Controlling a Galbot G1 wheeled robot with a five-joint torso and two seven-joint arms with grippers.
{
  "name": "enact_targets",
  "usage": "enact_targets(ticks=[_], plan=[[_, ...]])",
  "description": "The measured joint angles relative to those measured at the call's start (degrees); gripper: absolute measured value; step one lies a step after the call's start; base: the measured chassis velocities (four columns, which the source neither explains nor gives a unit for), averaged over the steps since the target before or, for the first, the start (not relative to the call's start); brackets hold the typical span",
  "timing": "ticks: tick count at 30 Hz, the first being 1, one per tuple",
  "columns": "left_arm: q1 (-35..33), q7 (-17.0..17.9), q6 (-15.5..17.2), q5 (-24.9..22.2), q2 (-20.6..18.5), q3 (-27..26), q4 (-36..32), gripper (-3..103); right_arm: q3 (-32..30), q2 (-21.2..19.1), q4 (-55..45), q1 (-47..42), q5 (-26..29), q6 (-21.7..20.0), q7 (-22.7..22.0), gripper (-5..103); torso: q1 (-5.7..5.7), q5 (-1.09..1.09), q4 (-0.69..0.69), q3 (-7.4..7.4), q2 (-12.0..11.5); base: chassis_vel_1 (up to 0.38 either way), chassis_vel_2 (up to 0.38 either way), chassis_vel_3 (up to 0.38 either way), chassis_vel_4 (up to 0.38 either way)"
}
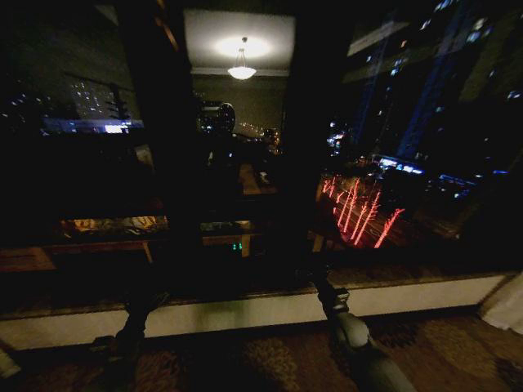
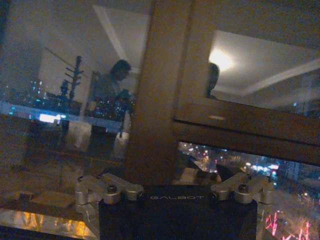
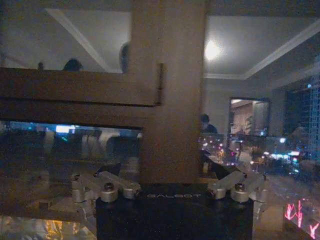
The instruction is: Open the curtains by pulling them apart, changing their state from closed to fully open.
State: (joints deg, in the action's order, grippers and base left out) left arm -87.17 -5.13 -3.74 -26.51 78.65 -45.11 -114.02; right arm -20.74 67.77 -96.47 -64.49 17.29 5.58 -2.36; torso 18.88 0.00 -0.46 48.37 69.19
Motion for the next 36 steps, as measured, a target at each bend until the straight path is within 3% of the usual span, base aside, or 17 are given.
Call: enact_targets(ticks=[17,24,28,36], plan=[[0.0,0.0,0.0,0.0,0.0,0.0,0.0,100,0.0,0.0,0.0,0.0,0.0,0.0,0.0,100,0.00,0.03,-0.01,0.00,0.0,-0.339,-0.344,0.336,0.342],[0.0,0.0,0.0,0.0,0.0,0.0,0.0,100,0.0,0.0,0.0,0.0,0.0,0.0,0.0,100,0.00,0.00,-0.04,0.00,0.0,-0.063,-0.118,0.119,0.077],[0.0,0.0,0.0,0.0,0.0,0.0,0.0,100,0.0,0.0,0.0,0.0,0.0,0.0,0.0,100,0.01,-0.07,0.02,0.00,0.0,0.000,-0.005,-0.020,-0.026],[0.0,0.0,0.0,0.0,0.0,0.0,0.0,100,0.0,0.0,0.0,0.0,0.0,0.0,0.0,100,0.02,0.00,-0.01,0.00,0.0,0.072,-0.033,-0.076,0.049]])
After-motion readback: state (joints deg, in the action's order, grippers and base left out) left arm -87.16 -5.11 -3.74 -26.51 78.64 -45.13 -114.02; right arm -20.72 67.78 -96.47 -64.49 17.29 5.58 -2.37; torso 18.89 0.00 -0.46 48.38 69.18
